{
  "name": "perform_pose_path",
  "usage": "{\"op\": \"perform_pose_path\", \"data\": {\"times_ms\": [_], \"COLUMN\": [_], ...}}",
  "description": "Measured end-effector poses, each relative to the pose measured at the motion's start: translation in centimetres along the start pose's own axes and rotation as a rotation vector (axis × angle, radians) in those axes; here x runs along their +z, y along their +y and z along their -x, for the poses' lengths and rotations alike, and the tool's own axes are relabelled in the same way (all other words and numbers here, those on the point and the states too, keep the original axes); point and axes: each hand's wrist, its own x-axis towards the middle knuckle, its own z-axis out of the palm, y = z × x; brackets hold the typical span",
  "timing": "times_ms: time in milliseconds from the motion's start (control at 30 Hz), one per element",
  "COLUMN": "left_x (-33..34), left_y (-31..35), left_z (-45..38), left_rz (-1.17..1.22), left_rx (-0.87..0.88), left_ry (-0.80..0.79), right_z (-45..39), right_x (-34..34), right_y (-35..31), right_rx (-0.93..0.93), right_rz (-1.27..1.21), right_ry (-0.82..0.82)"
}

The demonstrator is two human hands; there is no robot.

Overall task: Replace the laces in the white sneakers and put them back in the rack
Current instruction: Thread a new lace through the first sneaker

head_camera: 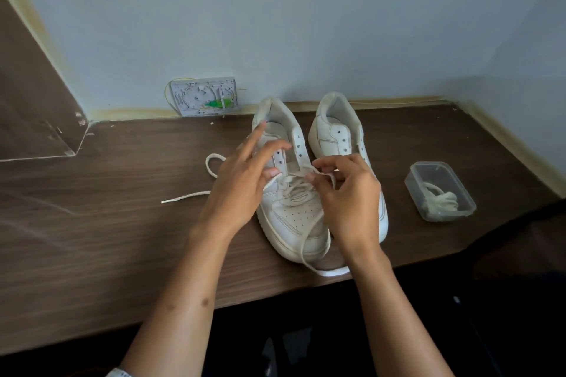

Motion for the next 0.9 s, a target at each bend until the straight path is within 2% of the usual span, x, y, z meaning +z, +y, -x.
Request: {"op": "perform_pose_path", "data": {"times_ms": [233,367,533,700,900], "left_x": [-0.3,-0.7,-0.9,-0.9,-1.0], "left_y": [-0.3,-0.4,-0.6,-0.7,-0.6], "left_z": [-0.2,-0.1,0.0,-0.1,0.1], "left_rz": [0.038,0.044,0.112,0.171,0.174], "left_rx": [0.005,0.001,0.005,0.046,0.064], "left_ry": [0.002,0.008,0.047,0.086,0.101], "right_z": [-0.2,-0.1,-0.3,-0.3,0.2], "right_x": [-0.5,-0.5,0.1,0.4,1.1], "right_y": [0.2,0.1,-0.3,-0.5,-0.6], "right_rx": [0.013,0.078,0.037,0.015,-0.095], "right_rz": [0.009,-0.124,-0.255,-0.173,-0.100], "right_ry": [0.008,-0.034,-0.087,-0.164,-0.046]}}
